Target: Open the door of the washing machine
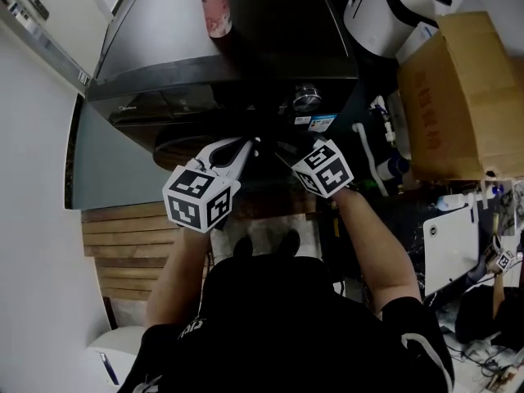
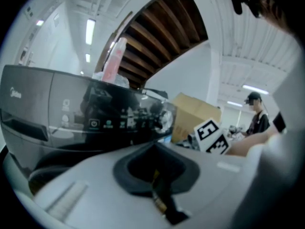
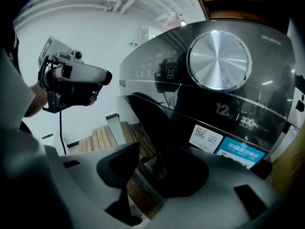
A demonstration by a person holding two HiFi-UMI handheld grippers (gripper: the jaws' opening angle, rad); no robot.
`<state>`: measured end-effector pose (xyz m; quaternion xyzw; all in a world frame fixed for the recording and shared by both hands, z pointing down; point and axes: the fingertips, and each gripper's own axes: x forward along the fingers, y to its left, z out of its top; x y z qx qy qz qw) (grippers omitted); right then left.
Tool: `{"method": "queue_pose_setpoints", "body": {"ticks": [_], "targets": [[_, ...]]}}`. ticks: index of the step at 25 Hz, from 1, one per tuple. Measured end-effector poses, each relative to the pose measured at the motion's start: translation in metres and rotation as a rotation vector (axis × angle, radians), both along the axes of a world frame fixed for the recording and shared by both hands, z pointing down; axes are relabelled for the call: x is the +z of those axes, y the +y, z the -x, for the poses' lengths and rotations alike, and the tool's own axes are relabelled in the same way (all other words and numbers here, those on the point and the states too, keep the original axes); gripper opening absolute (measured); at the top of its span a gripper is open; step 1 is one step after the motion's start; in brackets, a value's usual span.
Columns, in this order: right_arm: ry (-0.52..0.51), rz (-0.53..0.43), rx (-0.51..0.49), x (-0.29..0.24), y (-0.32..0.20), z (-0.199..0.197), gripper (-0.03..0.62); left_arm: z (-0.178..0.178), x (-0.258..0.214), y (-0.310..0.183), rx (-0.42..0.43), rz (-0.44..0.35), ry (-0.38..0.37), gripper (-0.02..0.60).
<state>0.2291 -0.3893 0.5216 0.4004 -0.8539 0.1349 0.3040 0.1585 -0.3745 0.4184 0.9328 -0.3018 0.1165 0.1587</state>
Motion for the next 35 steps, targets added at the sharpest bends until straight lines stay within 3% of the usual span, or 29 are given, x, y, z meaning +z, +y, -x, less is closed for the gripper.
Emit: {"method": "queue_pose_setpoints", "body": {"ticks": [10,17,21,26,35], "targets": [[0.084,0.061,-0.04,0.028,-0.009,-0.003,0.179,0.017,0.004,-0.003,-0.029,0.014,-0.012,0.008],[0.229,0.043,-0.134,0.048,-0.011,-0.003,0.171,0.026,0.006,-0.003,-0.033,0.018,-0.018,0.008],[0.276,0.005,-0.14,0.051,-0.011,-0.006,0.158,0.031,0.005,-0.004,-0.036,0.014,-0.022,0.009],[0.314,0.01,-0.178,0.054,-0.01,-0.001,0.15,0.038,0.005,-0.003,-0.042,0.013,-0.005,0.008],[0.398,0.053,-0.158,0.059,-0.012,-0.001,0.153,0.021,0.005,0.002,0.006,0.011,0.044,0.008]]}}
